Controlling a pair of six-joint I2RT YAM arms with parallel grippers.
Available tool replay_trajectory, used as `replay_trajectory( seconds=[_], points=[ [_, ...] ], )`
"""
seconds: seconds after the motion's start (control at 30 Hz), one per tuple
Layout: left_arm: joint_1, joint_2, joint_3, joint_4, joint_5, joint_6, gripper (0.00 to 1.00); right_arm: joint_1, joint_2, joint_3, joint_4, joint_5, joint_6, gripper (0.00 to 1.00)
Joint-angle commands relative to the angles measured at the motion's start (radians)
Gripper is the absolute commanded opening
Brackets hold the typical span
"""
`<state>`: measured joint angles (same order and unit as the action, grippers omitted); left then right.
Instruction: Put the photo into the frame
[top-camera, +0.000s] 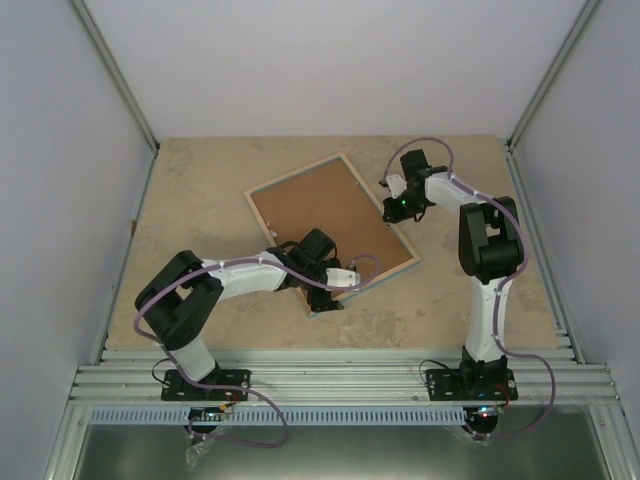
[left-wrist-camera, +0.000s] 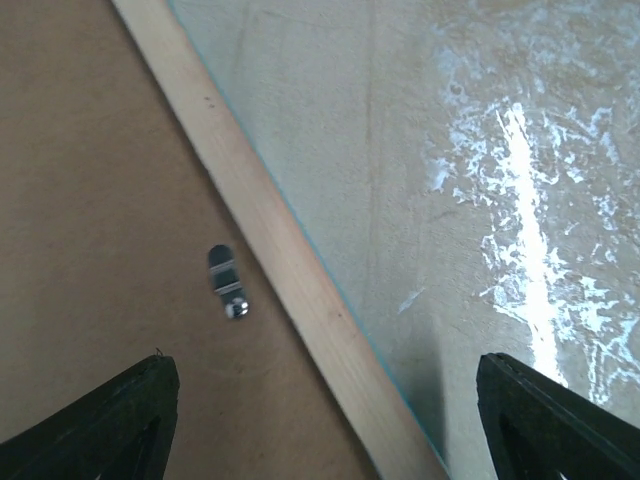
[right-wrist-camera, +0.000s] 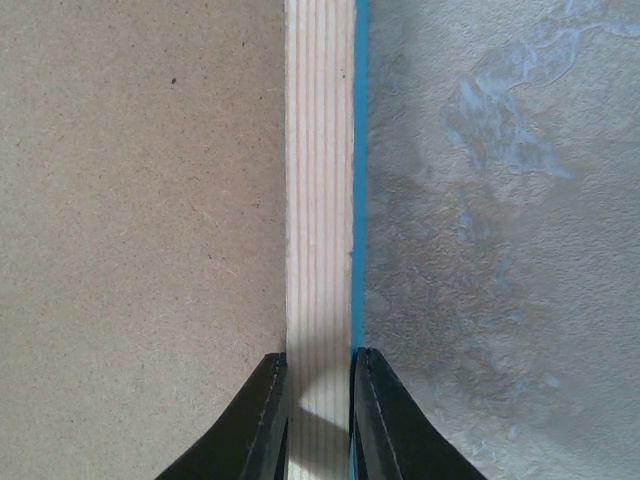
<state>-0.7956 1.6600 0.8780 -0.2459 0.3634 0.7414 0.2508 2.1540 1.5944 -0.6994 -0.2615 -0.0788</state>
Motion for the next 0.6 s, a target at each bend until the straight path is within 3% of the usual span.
replay_trajectory(
  seconds=[0.0,0.57],
  points=[
    [-0.021,0.055,0.016,0.048,-0.013,0.053,0.83,-0.013,0.069,-0.031,0.012,0.018,0.020,0.01],
    [-0.092,0.160,0.045,0.003,-0.027,0.118,0.69,-0.019,0.059,-0.064,0.032,0.007,0.020,0.01]
  ],
)
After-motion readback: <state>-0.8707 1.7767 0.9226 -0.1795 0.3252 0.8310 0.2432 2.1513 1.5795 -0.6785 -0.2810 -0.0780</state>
